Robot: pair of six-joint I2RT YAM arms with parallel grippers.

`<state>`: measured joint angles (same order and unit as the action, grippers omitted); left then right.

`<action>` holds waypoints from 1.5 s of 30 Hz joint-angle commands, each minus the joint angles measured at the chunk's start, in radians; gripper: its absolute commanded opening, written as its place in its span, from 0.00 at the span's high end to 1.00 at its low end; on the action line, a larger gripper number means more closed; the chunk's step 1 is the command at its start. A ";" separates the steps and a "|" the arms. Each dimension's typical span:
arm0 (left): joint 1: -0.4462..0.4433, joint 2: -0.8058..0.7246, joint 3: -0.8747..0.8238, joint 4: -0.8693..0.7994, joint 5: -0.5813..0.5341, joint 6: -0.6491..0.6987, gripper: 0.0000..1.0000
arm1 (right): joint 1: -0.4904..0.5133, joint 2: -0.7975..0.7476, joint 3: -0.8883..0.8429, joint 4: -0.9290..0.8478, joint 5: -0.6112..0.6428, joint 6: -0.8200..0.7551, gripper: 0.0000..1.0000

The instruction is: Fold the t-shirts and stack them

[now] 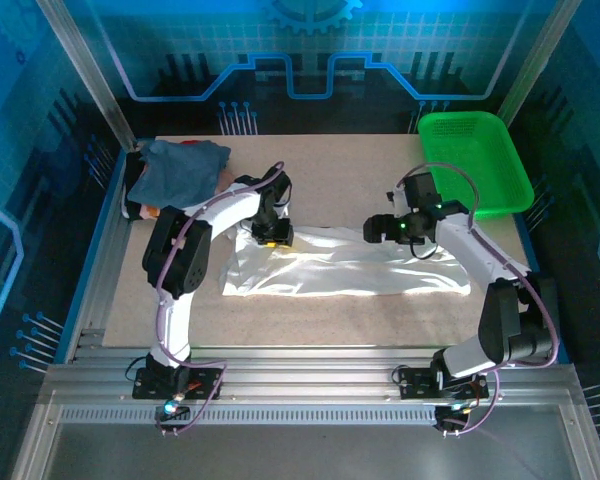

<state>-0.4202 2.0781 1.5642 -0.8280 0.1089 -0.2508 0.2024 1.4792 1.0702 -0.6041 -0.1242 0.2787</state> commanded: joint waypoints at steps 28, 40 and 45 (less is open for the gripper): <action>-0.219 -0.256 -0.320 0.110 0.081 0.055 0.88 | -0.034 0.012 0.012 -0.028 0.058 -0.006 0.11; -0.248 -0.529 -0.415 0.274 0.150 -0.039 0.39 | -0.041 0.048 0.049 -0.073 0.107 0.007 0.11; -0.180 -0.536 -0.390 0.272 0.090 -0.168 0.29 | -0.039 0.072 0.081 -0.072 0.053 0.003 0.11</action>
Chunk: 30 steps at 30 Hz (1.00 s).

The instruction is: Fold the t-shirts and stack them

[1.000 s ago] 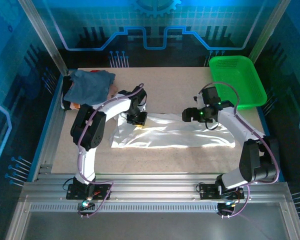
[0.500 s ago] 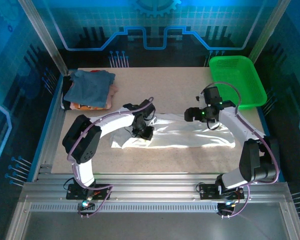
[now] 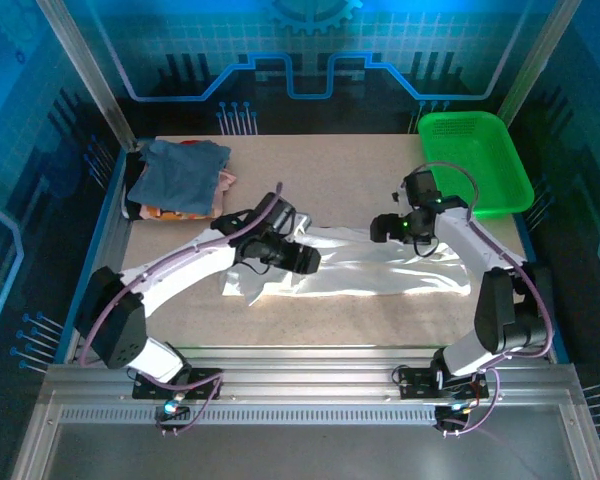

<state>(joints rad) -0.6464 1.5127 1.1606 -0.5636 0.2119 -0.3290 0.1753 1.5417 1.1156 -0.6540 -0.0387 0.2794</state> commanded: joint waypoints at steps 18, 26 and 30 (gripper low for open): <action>0.220 0.253 -0.142 -0.093 -0.143 -0.417 0.50 | 0.417 0.348 0.223 -0.073 -0.607 0.079 0.37; 0.220 0.247 -0.181 -0.064 -0.136 -0.430 0.57 | 0.441 0.446 0.267 -0.144 -0.591 0.073 0.41; 0.220 0.246 -0.191 -0.058 -0.134 -0.430 0.58 | 0.459 0.482 0.286 -0.150 -0.575 0.079 0.44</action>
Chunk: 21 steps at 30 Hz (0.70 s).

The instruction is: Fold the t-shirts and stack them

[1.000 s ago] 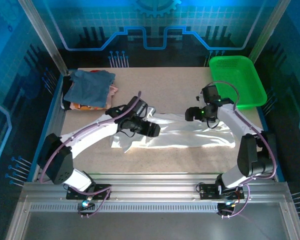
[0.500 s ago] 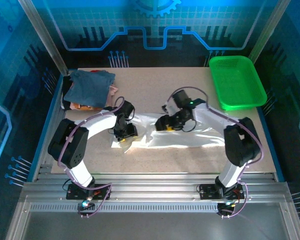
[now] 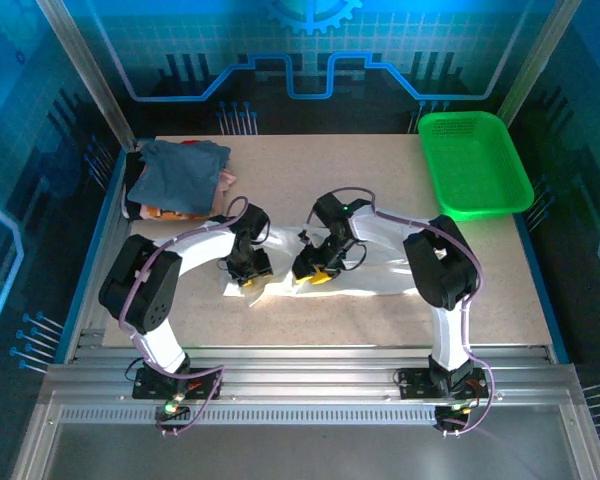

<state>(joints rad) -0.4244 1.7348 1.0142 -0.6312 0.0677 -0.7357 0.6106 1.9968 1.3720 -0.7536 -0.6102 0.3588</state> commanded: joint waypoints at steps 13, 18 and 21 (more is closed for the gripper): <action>-0.002 0.018 -0.078 0.020 0.014 -0.018 0.61 | 0.026 0.109 0.107 -0.081 0.032 0.032 0.67; 0.008 0.028 -0.074 -0.024 -0.017 -0.010 0.61 | 0.004 0.065 0.077 -0.107 0.075 0.030 0.97; 0.030 0.021 -0.081 -0.042 -0.037 -0.007 0.61 | -0.010 0.046 0.051 -0.124 0.082 0.024 1.00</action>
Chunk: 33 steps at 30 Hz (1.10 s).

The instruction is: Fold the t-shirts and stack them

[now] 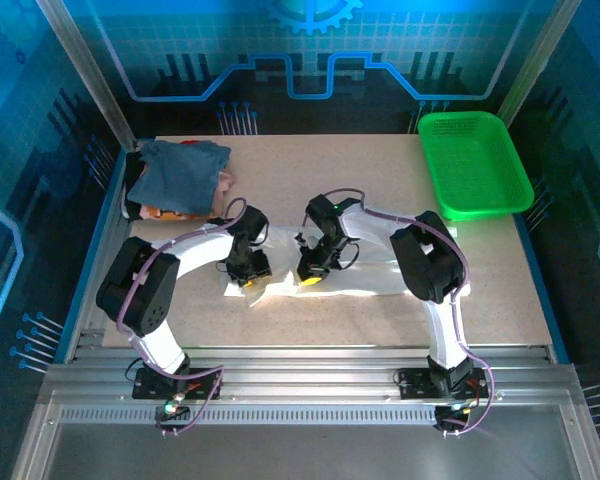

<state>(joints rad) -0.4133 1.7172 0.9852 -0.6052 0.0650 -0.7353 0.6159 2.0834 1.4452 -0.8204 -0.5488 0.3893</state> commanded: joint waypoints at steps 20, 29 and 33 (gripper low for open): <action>0.065 -0.015 -0.024 -0.091 -0.056 0.125 0.57 | -0.115 -0.191 -0.096 -0.077 0.072 -0.007 0.54; 0.172 -0.055 -0.063 -0.172 -0.121 0.165 0.56 | -0.439 -0.380 -0.071 -0.200 0.328 -0.064 0.36; 0.177 -0.081 -0.044 -0.138 -0.074 0.197 0.50 | -0.574 -0.353 -0.113 -0.103 0.364 -0.033 0.39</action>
<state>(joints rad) -0.2379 1.6592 0.9451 -0.7113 -0.0044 -0.5770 0.0948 1.7004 1.3628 -0.9356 -0.2596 0.3431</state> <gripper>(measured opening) 0.491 0.612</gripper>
